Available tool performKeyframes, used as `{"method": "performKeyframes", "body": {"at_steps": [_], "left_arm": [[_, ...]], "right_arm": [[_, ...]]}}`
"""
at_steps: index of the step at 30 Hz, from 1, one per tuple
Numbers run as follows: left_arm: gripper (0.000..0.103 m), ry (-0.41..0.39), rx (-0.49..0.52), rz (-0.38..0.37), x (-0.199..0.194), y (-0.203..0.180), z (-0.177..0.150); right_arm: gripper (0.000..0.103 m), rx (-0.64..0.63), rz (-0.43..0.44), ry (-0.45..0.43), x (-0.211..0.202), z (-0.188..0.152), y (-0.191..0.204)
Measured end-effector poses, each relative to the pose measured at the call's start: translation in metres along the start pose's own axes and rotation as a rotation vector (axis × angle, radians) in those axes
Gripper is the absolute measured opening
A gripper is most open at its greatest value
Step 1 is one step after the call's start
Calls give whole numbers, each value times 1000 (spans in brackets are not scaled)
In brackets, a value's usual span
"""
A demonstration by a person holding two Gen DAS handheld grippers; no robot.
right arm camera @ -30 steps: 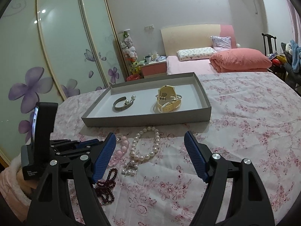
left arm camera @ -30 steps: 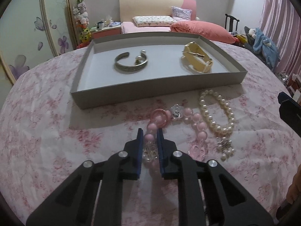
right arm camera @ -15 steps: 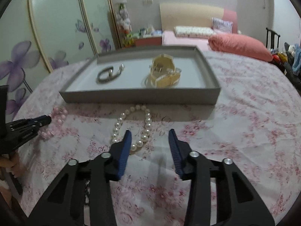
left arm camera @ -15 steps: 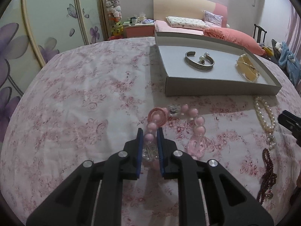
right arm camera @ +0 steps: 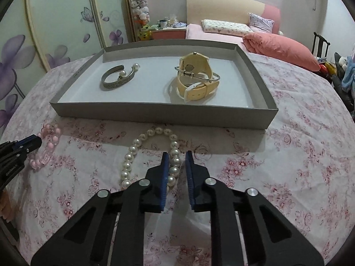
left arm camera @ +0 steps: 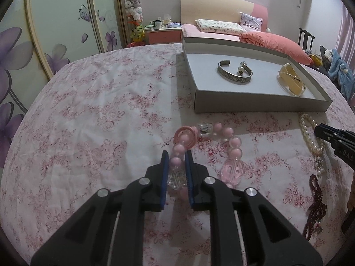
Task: Organize jewelry
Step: 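Grasp the pink beaded bracelet with the left gripper while the right gripper grasps the pearl necklace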
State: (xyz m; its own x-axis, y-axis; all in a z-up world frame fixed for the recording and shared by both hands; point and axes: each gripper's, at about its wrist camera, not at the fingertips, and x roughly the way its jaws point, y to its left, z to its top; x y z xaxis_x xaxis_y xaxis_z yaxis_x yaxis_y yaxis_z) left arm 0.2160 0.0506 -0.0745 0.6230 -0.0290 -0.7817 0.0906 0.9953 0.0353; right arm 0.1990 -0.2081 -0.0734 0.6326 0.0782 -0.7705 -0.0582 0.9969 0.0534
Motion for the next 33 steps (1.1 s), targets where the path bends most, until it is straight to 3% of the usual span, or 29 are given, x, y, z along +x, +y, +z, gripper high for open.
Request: {"method": "performKeyframes", "body": {"at_steps": [8,17,33], "left_arm": [[16,0,-1,-1,0,0,0],[16,0,-1,0,0,0,0],[15,-1,-8,-2,0,0,0]], "right_arm": [[10,11,-17,-1,-3,-3,-7],[10,130,-68,-9,-10,-5,-54],[10,147,-47,-22,-13,-5,-54]]}}
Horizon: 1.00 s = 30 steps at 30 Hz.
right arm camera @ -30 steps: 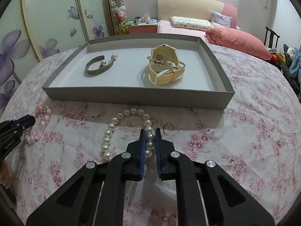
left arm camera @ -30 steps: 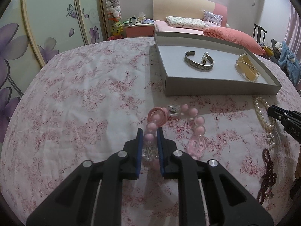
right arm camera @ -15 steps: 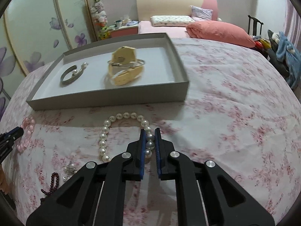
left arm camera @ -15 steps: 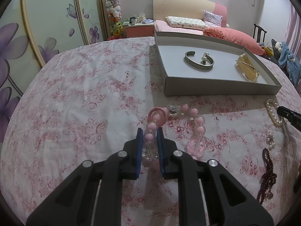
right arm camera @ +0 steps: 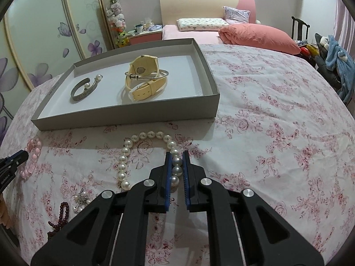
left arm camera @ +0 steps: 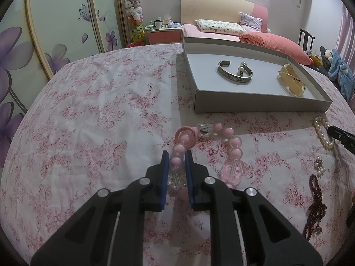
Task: Organize jewelry
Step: 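Grasp the pink beaded bracelet with the left gripper while the right gripper grasps the pearl necklace, then lift the pink bracelet and pearl necklace and carry both over the tray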
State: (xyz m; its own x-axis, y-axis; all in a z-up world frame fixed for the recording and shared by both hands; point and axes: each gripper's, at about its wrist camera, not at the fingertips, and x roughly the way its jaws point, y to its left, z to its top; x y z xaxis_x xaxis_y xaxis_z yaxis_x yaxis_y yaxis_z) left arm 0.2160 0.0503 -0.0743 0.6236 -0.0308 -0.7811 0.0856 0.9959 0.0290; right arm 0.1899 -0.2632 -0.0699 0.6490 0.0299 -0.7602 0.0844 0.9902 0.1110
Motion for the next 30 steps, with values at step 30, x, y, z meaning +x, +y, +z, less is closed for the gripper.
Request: {"method": "performKeyframes", "body": {"at_steps": [30], "left_arm": [[5,-419,-88,-87,-117,-19,0]], "right_arm": [[10,-66,110,-489,-105,-9,24]]}}
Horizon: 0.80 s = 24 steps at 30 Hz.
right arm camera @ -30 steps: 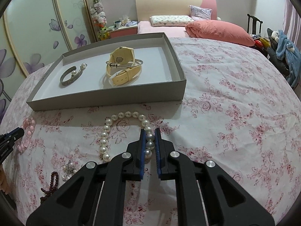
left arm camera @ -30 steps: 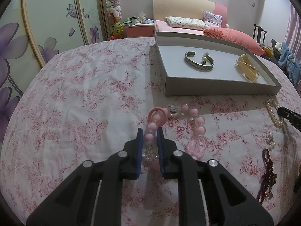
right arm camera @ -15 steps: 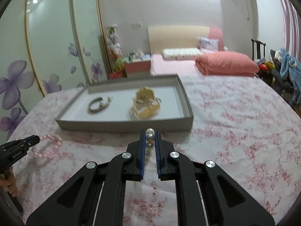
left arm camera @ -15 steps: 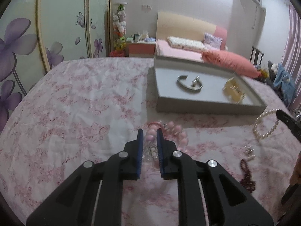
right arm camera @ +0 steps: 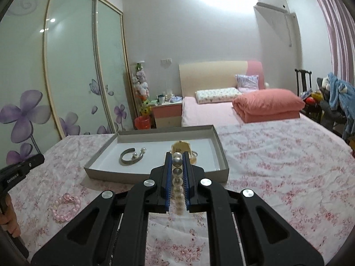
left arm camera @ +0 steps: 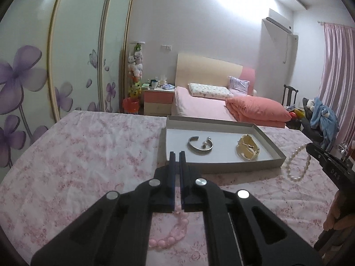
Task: Organize jewelry
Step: 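Lift the pink bracelet and pearl necklace and carry both over the tray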
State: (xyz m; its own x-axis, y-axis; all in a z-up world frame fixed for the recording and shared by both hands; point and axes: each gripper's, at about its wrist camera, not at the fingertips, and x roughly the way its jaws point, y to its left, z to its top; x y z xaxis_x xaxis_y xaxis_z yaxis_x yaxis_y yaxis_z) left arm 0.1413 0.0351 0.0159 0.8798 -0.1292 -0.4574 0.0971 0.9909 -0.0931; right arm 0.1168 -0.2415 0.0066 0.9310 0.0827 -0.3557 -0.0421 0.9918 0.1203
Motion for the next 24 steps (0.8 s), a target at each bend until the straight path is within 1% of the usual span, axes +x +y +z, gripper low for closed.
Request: {"method": "performKeyframes", "body": {"at_steps": [2,3,4,5,6,9,11,12,15,17,20,24], "left_arm": [[5,59,-21,-16,10,6,0],[8,84,-31,-20,13,10,-2],[17,123,-34,-25,19,14,-5],[23,175,-36,-13,27,19,-9],[35,218,-27,0,34,21,-13],[36,301,0,28,47,31,-26],[36,333,26,25,54,33,-34],[37,350,56,15,57,32,-37],[37,375,156,6,63,22,-46],[37,392,194,11,67,18,-50],[37,405,226,30,75,17,-51],[37,426,244,21,88,20,-52]], "right_arm": [[10,-2,4,9,1,-2,0],[10,-4,3,13,1,-3,0],[10,-4,0,17,2,-4,-1],[10,-4,-1,20,1,-5,-2],[10,-2,-4,26,3,-6,-3],[10,5,-6,37,4,-8,-5],[10,7,-5,41,5,-9,-5],[10,6,-3,43,6,-9,-5],[10,5,0,48,6,-11,-4],[10,7,0,51,6,-11,-4],[10,8,-2,52,7,-11,-4],[10,11,-4,57,8,-12,-4]]}}
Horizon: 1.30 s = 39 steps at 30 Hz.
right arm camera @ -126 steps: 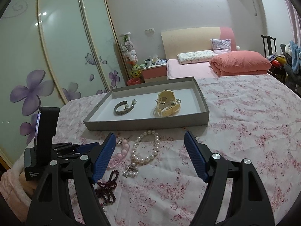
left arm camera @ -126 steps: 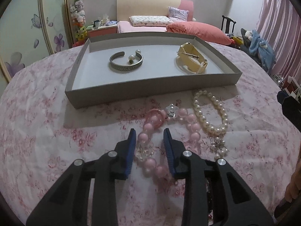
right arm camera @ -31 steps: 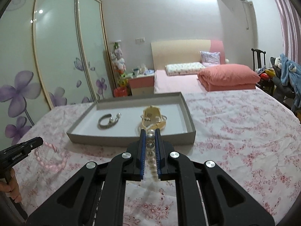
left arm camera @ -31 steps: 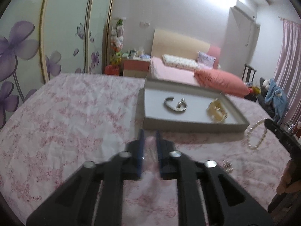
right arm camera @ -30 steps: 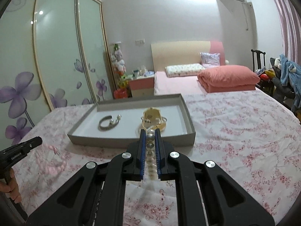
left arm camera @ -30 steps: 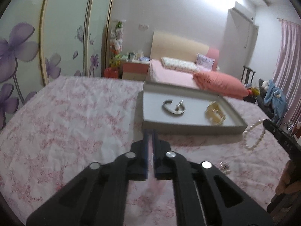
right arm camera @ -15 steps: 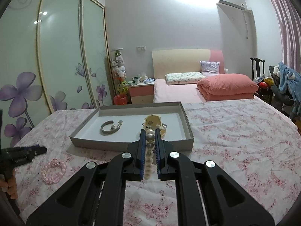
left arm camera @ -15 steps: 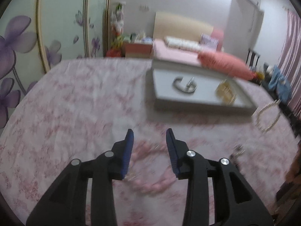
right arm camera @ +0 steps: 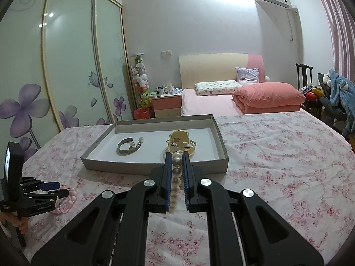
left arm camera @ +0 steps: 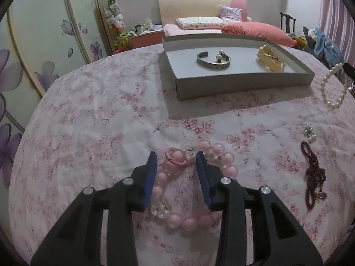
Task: Organize jewelry
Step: 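Lift the pink bracelet and pearl necklace and carry both over the tray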
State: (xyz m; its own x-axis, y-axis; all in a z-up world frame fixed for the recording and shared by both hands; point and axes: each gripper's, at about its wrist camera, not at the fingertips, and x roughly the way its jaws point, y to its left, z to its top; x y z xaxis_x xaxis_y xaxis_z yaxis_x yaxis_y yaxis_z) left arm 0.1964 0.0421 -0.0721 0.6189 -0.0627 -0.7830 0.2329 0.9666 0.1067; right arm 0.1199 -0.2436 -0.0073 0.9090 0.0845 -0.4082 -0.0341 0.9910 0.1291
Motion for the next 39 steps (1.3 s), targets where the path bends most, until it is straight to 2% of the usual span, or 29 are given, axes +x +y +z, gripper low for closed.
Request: {"method": "performKeyframes", "body": {"at_steps": [2,4,6,11,15,29,33,39], "left_arm": [[34,-7,8,-6,2,0,2],[21,-10,7,-11,4,-1,4],[16,-13,15,-14,5,-3,5],[14,-13,30,6,6,-8,7],[14,-24,-30,-7,2,-2,6],[13,-302,-170,-158,-75,-2,2],[13,-367,-195,-181,-90,-6,5],[13,-446,-202,-162,-107,-17,7]], "right_arm": [[10,3,1,4,1,-1,-1],[10,4,2,9,2,-1,0],[10,3,5,12,3,-2,0],[10,4,11,14,3,-2,1],[10,1,12,11,1,0,1],[10,26,43,-43,-9,5,4],[10,27,48,-59,-12,6,6],[10,23,49,-93,-19,5,9]]}}
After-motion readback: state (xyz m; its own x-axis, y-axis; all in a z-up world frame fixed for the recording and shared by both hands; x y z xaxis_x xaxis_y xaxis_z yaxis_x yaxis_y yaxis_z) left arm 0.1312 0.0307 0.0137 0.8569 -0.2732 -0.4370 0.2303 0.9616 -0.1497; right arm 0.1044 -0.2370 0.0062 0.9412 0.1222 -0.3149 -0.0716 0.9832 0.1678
